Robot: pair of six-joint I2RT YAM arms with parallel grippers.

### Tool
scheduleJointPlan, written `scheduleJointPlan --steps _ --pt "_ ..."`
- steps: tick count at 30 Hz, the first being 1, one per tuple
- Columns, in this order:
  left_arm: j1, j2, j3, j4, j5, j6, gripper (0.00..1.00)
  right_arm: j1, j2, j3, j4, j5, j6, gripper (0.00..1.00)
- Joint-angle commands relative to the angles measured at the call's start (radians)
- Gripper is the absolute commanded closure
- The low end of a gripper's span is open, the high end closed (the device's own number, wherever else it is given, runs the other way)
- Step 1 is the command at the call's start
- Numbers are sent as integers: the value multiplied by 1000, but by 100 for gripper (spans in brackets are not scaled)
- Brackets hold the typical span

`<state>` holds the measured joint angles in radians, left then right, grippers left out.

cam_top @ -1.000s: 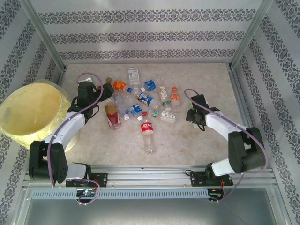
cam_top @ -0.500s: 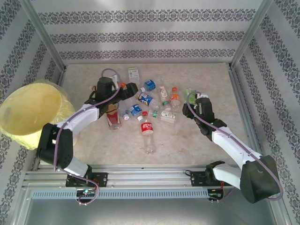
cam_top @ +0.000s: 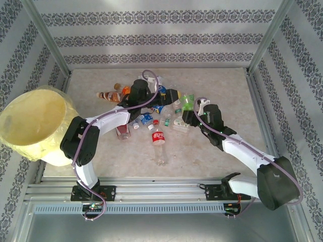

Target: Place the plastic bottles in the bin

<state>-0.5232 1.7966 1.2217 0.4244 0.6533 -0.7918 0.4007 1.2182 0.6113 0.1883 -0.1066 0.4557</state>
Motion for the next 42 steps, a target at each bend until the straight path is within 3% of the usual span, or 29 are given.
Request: scheduleJointPlan --steps 1,6,9,17,24,27,31,34,38,42 --pt "-18 11 57 56 12 28 0 18 25 54 46 -53 21 53" --pt "-78 16 129 -202 -161 162 0 44 53 87 57 -64 10 53" --pt "-89 25 159 -297 -250 174 0 58 56 97 71 -62 9 52" --pt "-89 45 162 -293 -251 134 1 73 60 107 108 -41 -3 52" --pt "-88 59 185 -288 -201 121 29 75 73 129 111 -95 -20 49" --pt "-86 48 177 -269 -190 119 36 73 61 132 107 -135 -45 43" --pt "-70 13 153 -262 -222 109 38 67 27 151 66 -199 -98 26" --pt "-46 -27 133 -286 -275 109 40 59 -18 153 28 -227 -151 2" --pt "-8 -93 143 -402 -370 153 41 46 -96 144 -4 -212 -224 2" --pt "28 -193 170 -577 -540 232 43 38 -168 118 11 -26 -224 2"
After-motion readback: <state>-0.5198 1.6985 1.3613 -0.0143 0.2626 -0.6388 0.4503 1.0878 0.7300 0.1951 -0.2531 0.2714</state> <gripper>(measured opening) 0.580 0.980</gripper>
